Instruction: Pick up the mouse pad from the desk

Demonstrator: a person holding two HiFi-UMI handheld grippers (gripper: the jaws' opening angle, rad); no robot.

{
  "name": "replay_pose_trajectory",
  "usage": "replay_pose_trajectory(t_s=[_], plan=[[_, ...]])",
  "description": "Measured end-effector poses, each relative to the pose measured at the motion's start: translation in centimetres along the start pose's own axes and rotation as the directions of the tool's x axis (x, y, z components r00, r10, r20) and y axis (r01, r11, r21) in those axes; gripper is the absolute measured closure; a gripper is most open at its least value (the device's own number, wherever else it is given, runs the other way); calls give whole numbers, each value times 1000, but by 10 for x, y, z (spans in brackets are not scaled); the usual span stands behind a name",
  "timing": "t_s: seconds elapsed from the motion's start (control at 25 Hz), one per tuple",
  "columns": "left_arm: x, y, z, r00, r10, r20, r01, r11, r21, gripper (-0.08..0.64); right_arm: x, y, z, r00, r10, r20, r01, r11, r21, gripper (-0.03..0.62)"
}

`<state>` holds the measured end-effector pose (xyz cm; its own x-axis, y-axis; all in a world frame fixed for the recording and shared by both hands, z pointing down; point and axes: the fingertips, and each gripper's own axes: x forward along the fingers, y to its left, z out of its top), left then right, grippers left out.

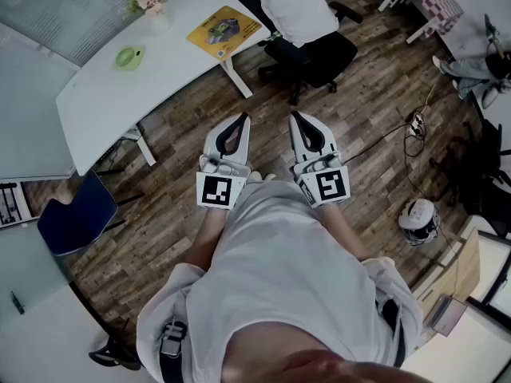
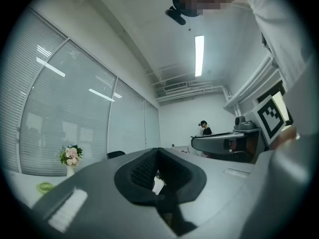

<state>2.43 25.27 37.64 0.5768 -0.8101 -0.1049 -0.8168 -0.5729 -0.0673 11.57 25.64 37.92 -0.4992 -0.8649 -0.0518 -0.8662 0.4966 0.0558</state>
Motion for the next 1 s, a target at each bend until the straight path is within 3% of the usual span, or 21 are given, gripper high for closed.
replay_pose_trajectory(t_s=[0.48,0.84,1.0], plan=[[-3,-5,-21,995,69,-78,-70,998,-3,571,-9,-26,-15,1000,27,-9,-26,997,66,594],[-23,16,-40,975,146,-169,-137,989,63,571,-8,-19,-46,994,100,-39,-95,990,107,594],[-19,31,-48,971,163,-174,-157,986,47,571,5,-19,-59,990,120,-69,-111,986,123,594]])
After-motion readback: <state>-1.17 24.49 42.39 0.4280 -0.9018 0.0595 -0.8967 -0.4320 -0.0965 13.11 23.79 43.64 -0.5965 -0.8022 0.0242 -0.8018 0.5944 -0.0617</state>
